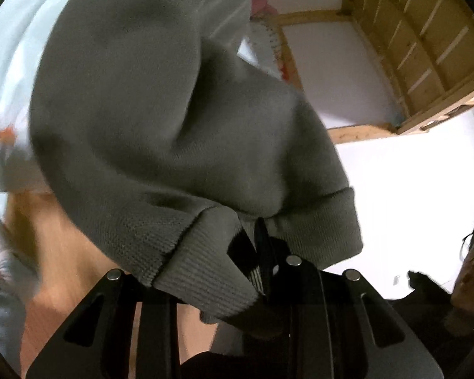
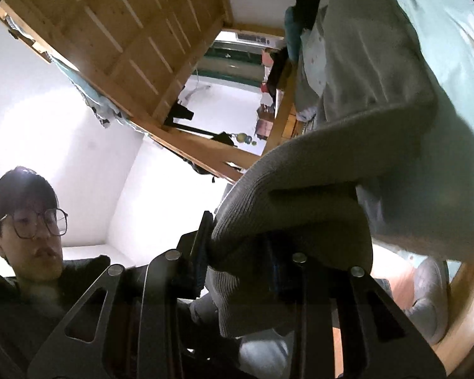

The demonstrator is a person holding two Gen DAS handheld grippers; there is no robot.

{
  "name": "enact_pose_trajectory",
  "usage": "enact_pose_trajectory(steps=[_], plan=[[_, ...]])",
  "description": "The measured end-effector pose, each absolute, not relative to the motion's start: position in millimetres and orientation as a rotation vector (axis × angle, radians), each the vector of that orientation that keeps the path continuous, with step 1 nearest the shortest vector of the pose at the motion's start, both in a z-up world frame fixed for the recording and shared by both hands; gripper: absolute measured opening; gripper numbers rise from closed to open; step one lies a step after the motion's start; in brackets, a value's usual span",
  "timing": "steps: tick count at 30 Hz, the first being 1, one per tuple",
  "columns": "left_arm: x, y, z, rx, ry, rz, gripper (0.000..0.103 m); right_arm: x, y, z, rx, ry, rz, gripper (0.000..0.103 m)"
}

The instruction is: Fold large clothes

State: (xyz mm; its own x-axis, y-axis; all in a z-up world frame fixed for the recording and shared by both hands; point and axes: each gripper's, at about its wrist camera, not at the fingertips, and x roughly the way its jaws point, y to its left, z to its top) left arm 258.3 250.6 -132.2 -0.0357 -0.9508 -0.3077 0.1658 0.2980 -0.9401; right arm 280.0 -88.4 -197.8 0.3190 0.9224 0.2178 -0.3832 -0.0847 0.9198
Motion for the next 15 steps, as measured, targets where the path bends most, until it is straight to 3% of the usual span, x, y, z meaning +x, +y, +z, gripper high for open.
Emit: enact_pose_trajectory(steps=[15], plan=[[333.2,261.4,-25.1,-0.831,0.919,-1.144,0.024,373.7,-114.7,-112.5,1.217,0.415,1.293,0.03]])
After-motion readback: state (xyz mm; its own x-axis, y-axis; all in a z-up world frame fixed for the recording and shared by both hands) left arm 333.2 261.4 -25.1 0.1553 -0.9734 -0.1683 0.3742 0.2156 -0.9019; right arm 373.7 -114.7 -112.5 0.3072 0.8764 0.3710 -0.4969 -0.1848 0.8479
